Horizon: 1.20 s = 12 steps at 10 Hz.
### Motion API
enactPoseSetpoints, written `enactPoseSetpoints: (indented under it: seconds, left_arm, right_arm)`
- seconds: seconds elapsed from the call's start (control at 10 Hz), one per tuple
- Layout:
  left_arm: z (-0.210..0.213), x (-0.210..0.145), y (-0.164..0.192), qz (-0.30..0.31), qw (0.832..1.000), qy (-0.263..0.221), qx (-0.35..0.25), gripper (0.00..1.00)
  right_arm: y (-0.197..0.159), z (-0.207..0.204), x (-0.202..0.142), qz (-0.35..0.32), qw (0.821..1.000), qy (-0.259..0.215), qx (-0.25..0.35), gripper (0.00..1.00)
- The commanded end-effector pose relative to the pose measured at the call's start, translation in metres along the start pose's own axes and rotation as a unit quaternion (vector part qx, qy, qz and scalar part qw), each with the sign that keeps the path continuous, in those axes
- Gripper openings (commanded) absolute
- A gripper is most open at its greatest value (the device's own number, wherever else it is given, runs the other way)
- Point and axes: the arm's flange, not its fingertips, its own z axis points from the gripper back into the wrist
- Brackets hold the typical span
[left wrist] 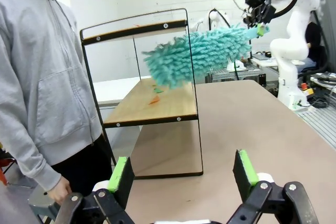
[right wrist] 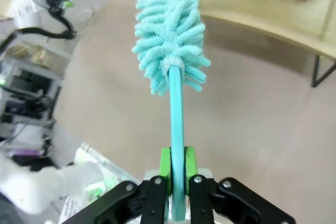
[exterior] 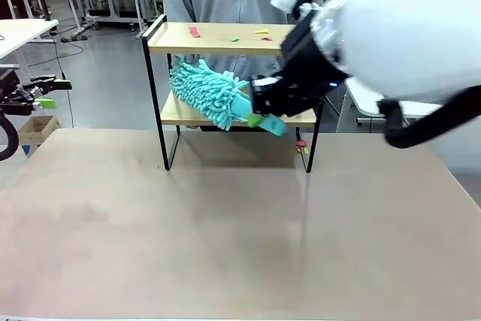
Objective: Clean the shelf.
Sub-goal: Clean the specific section of the Shelf indicated by the human with the Duster.
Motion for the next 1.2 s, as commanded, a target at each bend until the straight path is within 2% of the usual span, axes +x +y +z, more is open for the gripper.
enactPoseSetpoints:
  seconds: [0.0, 0.5, 0.9, 1.1]
  left_arm:
    - [-0.001, 0.002, -0.002, -0.006, 1.0, 0.004, -0.002, 1.0]
    - [-0.001, 0.002, -0.002, -0.006, 1.0, 0.004, -0.002, 1.0]
    - [-0.001, 0.002, -0.002, -0.006, 1.0, 0.004, -0.002, 1.0]
    - [-0.001, 0.002, -0.002, -0.006, 1.0, 0.004, -0.002, 1.0]
  right_arm:
    - [0.028, -0.025, 0.036, -0.037, 0.997, -0.011, -0.059, 0.13]
    - [0.078, -0.082, 0.081, -0.087, 0.984, -0.078, -0.135, 0.13]
    - [0.111, -0.129, 0.115, -0.09, 0.978, -0.1, -0.157, 0.13]
    - [0.121, -0.149, 0.123, -0.097, 0.978, -0.097, -0.155, 0.13]
